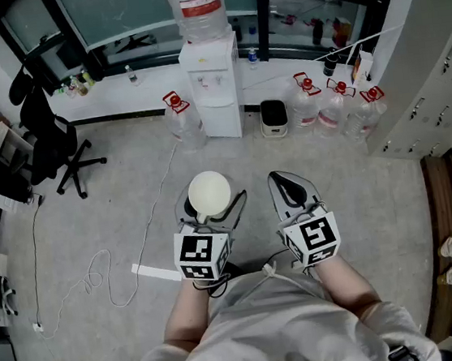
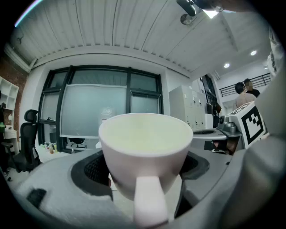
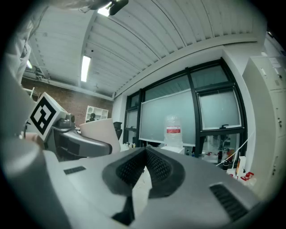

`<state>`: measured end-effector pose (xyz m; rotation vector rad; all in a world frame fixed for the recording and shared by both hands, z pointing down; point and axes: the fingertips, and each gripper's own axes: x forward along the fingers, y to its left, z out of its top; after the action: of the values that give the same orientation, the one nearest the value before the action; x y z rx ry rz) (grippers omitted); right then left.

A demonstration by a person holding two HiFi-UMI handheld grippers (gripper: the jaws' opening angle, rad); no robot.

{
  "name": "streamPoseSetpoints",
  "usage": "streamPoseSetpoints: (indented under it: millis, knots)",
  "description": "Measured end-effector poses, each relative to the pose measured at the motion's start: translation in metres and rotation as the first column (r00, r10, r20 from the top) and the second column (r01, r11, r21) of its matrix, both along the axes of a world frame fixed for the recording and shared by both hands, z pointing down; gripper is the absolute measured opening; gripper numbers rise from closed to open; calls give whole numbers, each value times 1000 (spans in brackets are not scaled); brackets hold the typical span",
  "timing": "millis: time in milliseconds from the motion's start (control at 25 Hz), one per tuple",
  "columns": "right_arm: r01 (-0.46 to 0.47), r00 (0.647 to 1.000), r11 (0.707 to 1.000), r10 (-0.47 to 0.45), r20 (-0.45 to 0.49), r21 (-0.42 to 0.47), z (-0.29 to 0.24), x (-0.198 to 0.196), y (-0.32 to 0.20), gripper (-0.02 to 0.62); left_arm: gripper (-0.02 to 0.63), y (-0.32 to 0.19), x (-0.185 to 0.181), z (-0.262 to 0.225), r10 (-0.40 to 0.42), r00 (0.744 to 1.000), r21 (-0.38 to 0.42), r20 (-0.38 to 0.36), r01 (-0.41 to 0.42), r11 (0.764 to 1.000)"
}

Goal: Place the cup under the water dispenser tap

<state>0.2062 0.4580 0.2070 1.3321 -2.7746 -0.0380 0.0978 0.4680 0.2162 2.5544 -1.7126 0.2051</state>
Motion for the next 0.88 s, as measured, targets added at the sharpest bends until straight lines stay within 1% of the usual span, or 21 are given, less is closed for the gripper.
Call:
streamPoseSetpoints:
  millis: [200, 360, 560, 680, 880]
  knots:
    - [-9, 1000, 1000, 9, 14, -13, 4, 7, -4, 28, 454, -6, 6, 1, 10, 1000, -1, 4, -10, 1000]
    - [-50, 997, 997, 52, 58, -51, 10, 14, -9, 28, 454, -12, 9, 7, 23, 1000, -15, 5, -23, 1000]
    - [-83, 994, 991, 90, 67, -101, 26, 24, -19, 29, 454, -25, 12, 20, 40, 999, -45, -2, -40, 998]
    - [-83, 992, 990, 93, 83, -114, 32, 20, -31, 29, 454, -40, 5, 26, 46, 999, -54, -10, -46, 997]
    - [-78, 989, 992, 90, 117, -100, 33, 2, -63, 29, 454, -80, -13, 35, 65, 998, -56, -15, -66, 996]
